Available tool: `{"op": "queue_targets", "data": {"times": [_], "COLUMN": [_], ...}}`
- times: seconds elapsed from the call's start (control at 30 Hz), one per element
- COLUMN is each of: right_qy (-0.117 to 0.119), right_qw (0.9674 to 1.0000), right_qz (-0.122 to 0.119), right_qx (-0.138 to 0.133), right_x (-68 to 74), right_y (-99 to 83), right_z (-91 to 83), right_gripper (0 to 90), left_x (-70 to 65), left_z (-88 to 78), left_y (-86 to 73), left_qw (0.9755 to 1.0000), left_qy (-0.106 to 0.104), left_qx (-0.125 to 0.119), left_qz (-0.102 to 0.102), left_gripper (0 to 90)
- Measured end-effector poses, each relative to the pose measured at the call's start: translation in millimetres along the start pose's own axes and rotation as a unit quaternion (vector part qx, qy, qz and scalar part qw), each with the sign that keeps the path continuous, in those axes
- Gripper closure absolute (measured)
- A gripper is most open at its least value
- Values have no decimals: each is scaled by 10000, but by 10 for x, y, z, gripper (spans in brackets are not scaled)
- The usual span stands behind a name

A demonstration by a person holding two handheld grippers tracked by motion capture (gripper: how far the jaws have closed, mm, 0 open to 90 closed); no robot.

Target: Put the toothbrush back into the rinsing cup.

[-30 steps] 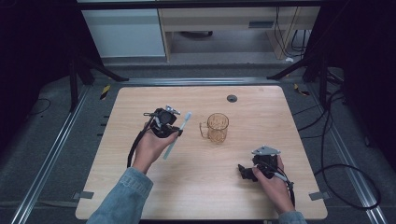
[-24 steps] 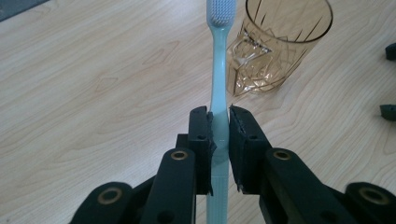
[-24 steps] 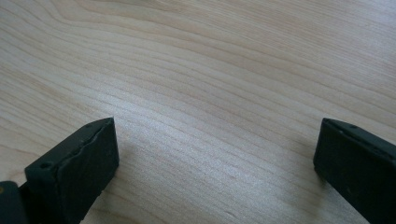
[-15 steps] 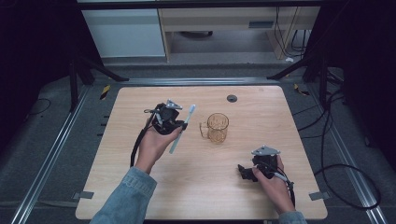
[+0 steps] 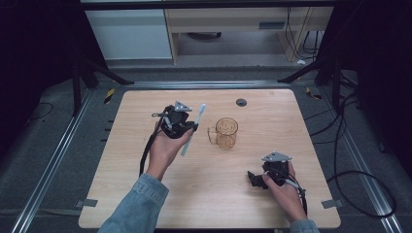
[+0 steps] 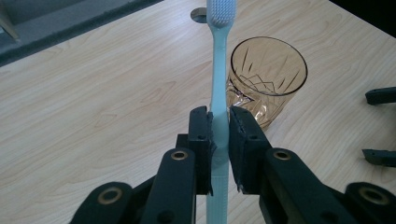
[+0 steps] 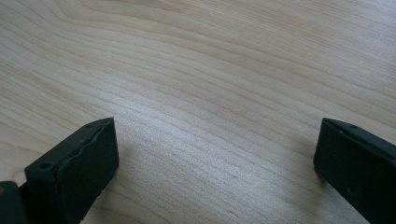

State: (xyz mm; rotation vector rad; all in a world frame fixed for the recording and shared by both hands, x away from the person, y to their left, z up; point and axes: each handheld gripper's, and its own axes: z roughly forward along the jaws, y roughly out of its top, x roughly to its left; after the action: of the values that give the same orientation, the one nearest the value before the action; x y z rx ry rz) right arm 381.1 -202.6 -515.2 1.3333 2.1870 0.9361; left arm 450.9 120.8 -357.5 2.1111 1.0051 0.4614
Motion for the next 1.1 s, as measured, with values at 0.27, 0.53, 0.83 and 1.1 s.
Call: {"op": "queue_targets", "data": {"times": [0.27, 0.53, 0.83, 1.1], "right_qy": [-2, -8, -16, -23], "right_qw": [10000, 10000, 10000, 10000], "right_qz": [0, -5, -10, -17], "right_qx": [0, -1, 2, -2], "right_x": [0, 2, 1, 1], "right_y": [0, 0, 0, -1], "right_z": [0, -1, -1, 1], "right_gripper": [4, 5, 5, 6], "left_x": [-150, -234, -303, -335], "left_z": [36, -4, -4, -16], "left_y": [-55, -27, -22, -78], "left_qw": [9998, 9983, 9942, 9863], "left_qy": [25, 99, 190, 376], "left_qx": [-200, -567, -1051, -1562], "left_qz": [28, -2, -162, -374], "left_gripper": [789, 789, 789, 789]}}
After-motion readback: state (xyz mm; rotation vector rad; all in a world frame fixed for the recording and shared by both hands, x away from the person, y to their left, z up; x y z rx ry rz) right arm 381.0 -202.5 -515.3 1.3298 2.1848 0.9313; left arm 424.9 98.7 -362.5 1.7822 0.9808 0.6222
